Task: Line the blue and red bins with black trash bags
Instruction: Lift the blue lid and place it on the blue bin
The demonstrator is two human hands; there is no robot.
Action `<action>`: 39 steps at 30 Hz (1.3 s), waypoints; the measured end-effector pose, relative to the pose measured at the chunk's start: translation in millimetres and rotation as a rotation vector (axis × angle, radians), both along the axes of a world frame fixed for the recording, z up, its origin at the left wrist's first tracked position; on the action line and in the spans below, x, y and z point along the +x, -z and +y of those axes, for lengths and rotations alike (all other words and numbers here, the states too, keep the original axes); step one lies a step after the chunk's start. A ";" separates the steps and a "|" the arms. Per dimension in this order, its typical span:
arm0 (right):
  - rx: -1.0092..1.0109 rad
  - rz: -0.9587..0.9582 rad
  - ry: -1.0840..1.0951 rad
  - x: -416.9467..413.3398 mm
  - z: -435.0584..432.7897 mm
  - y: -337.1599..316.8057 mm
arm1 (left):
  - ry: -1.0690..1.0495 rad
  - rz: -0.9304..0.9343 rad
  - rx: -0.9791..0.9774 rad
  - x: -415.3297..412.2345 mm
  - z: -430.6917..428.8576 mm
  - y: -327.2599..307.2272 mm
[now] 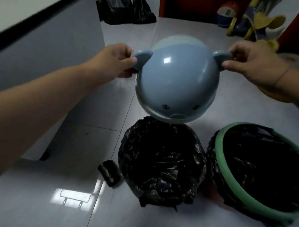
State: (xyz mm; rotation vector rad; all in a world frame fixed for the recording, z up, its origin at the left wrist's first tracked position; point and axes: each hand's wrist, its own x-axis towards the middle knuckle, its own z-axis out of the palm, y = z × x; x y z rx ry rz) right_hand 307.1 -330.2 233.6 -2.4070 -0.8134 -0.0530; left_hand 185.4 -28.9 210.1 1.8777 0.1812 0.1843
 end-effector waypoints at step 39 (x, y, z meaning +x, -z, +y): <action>-0.206 0.185 -0.031 -129.5 -37.7 96.1 | 0.028 0.282 0.193 -125.8 -28.6 90.3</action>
